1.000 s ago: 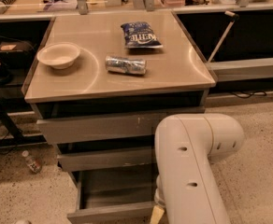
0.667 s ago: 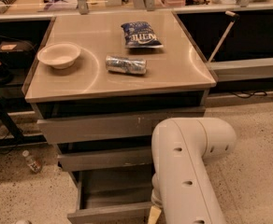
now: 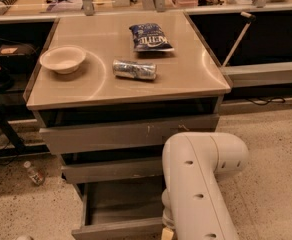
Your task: Open bottom drawer
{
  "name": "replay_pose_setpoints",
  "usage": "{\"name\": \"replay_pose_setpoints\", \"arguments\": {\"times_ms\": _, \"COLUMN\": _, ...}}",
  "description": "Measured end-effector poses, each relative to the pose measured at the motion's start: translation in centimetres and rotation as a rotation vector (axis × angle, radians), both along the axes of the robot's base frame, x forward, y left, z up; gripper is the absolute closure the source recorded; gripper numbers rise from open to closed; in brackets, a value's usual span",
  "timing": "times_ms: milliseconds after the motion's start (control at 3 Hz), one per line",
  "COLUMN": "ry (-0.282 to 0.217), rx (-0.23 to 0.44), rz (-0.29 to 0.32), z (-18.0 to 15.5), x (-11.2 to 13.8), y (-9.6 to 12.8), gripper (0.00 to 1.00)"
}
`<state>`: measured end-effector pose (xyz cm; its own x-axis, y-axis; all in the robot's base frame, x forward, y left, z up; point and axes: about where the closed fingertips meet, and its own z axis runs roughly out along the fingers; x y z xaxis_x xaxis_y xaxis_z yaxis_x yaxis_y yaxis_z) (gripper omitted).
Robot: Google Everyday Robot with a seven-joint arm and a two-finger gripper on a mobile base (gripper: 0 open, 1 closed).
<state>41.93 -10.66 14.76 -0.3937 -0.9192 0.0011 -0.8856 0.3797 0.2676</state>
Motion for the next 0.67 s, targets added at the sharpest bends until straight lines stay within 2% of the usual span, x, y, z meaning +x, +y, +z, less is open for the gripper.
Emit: {"name": "replay_pose_setpoints", "arguments": {"times_ms": 667, "ry": 0.012, "rx": 0.006, "rz": -0.071, "z": 4.7, "x": -5.5, "y": -2.7, "gripper": 0.0}}
